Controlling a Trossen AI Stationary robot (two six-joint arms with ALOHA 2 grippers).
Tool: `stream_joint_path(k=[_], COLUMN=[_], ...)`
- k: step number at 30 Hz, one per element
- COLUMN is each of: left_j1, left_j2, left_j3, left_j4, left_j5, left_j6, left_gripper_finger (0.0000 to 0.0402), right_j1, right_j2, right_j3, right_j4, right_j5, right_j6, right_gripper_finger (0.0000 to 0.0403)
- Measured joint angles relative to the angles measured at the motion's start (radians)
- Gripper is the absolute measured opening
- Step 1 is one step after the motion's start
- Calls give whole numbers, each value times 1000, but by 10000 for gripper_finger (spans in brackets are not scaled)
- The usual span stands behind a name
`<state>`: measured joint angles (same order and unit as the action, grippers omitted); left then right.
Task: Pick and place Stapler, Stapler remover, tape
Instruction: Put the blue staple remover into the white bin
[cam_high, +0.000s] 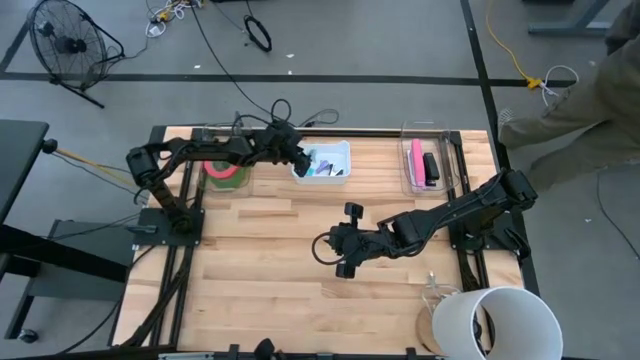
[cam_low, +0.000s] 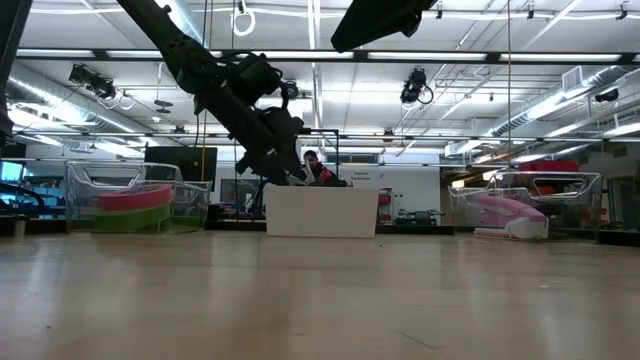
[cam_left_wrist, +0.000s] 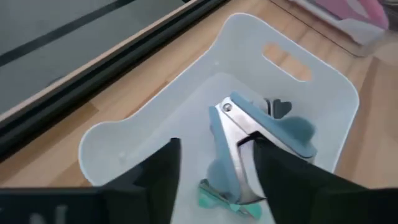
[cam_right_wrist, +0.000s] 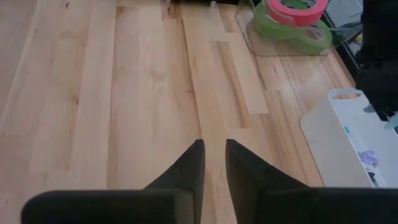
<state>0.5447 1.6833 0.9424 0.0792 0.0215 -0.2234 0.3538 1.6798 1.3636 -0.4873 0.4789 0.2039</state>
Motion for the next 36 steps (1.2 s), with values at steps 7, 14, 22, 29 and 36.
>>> stream_joint_path(k=[7,14,22,29,36], left_j1=[-11,-28,-27,-33,-32], left_j2=[0,4,8,7,7], left_j3=[0,3,0,0,-1], left_j4=[-20,-145,-86,-38,-6], left_j5=[-47,-182,-176,-21,91], left_j6=[-1,-10,-27,-87,-45], left_gripper_finger=[295,296,296,225,51], right_j1=[0,0,0,-1,-2], right_j2=[0,0,0,0,0], right_j3=[0,0,0,0,0], right_j4=[0,0,0,0,0], right_j5=[0,0,1,2,2], right_j6=[0,0,0,-2,-3], right_gripper_finger=[64,64,64,64,64])
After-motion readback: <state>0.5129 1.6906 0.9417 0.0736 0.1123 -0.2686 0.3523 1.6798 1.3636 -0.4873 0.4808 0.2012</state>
